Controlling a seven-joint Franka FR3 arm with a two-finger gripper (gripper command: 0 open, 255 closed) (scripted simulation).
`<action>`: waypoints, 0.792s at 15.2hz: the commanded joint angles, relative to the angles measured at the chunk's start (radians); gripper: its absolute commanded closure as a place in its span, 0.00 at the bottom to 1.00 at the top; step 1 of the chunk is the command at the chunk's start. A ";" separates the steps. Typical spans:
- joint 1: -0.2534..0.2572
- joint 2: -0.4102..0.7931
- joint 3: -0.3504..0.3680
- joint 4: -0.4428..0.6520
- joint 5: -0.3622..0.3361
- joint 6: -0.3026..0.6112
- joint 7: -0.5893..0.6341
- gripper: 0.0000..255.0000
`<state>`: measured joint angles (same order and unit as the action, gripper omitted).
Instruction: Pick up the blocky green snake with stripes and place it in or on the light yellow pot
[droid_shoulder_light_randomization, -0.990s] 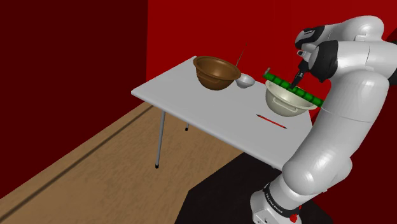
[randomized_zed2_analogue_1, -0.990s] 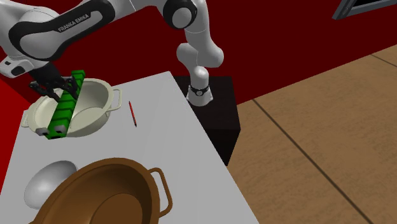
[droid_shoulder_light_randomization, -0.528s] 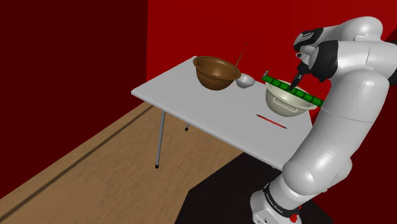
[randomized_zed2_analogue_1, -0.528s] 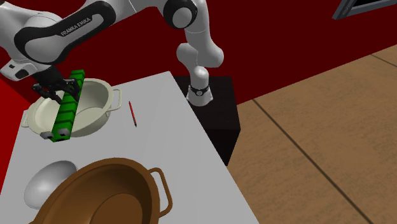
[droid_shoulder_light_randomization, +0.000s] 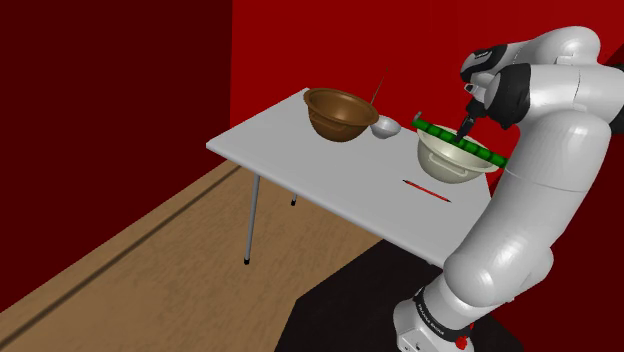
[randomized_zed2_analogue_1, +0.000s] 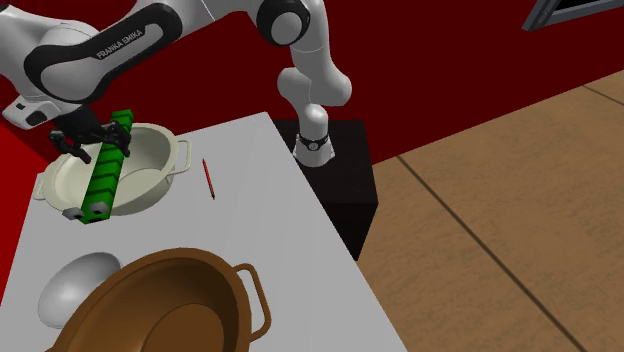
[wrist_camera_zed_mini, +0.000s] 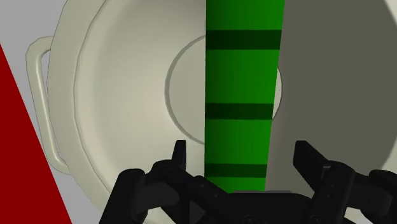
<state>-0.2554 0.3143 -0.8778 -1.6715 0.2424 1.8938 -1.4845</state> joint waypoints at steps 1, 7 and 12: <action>-0.001 0.001 0.000 0.002 0.001 -0.002 -0.001 0.00; -0.007 -0.016 -0.010 0.112 -0.018 -0.122 0.014 0.00; -0.007 -0.016 -0.010 0.113 -0.018 -0.122 0.014 0.00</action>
<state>-0.2619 0.2982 -0.8874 -1.5591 0.2244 1.7724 -1.4707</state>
